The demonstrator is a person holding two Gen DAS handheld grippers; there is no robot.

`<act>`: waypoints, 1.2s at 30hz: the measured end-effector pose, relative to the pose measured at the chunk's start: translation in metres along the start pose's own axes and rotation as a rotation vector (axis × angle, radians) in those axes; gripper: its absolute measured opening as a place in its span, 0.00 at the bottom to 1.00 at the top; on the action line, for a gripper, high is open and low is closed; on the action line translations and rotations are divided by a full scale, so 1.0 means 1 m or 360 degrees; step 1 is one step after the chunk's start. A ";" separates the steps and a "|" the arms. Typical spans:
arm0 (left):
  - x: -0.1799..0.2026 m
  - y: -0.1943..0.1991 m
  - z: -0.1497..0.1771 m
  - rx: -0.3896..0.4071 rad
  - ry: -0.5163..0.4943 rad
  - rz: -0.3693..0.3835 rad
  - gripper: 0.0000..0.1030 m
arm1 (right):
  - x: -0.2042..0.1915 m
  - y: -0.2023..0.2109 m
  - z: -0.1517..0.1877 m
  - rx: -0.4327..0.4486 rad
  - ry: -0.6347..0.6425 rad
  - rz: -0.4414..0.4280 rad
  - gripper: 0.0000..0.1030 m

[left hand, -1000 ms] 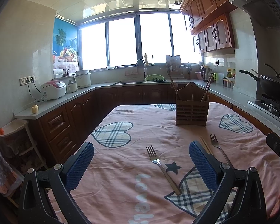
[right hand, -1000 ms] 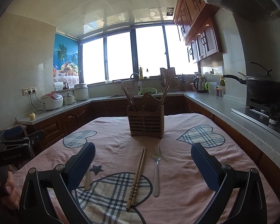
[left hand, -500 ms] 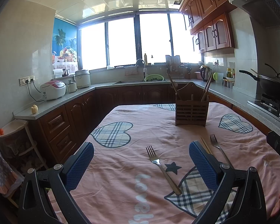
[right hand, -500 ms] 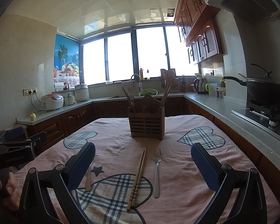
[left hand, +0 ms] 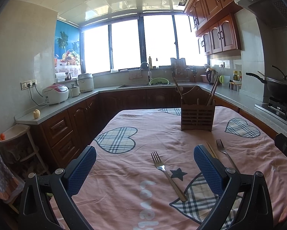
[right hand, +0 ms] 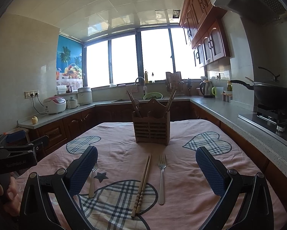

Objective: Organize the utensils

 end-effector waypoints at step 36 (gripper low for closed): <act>0.003 -0.002 0.001 -0.0007 0.0001 0.0001 0.99 | -0.002 -0.001 -0.003 0.0012 0.0007 -0.0009 1.00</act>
Point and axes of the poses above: each gripper's, at about its wrist camera, not at the fingertips, and y roughly against the way its jaws point, x to its right, z to its underside, the point moved 1 cm from there along -y, roughly the way its jaws point, and after that the axes turned 12 degrees about y, right-handed, at the moved point
